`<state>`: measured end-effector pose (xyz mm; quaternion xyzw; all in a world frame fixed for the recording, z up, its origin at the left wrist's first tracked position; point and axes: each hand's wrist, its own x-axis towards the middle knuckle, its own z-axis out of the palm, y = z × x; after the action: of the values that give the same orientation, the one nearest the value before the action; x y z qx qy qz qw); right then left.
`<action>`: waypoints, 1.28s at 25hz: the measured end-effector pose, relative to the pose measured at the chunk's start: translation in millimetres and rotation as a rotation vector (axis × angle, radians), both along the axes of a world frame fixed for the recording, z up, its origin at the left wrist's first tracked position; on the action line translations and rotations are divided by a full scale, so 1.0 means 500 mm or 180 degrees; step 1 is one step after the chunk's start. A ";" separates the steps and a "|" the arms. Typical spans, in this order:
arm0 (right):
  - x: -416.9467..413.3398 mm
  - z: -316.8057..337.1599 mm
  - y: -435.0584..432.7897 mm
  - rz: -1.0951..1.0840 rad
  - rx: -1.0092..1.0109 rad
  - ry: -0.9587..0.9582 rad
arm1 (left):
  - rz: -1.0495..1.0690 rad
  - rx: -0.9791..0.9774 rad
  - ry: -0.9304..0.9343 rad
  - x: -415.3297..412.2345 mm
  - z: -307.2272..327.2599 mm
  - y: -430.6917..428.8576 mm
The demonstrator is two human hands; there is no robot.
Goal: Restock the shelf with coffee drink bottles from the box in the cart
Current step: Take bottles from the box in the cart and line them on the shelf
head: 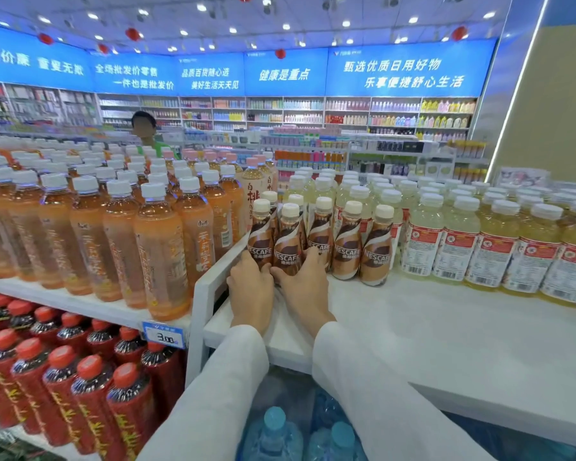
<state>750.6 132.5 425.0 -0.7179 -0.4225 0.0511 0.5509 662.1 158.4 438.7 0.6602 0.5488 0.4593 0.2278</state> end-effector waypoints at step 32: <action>0.018 -0.006 -0.027 0.0366 -0.0346 0.0394 | 0.0078 -0.0232 -0.0208 -0.046 -0.055 0.005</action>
<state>759.6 118.9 422.2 -0.7167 -0.4248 0.1498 0.5324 638.8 160.9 411.3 0.6293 0.5655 0.4632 0.2638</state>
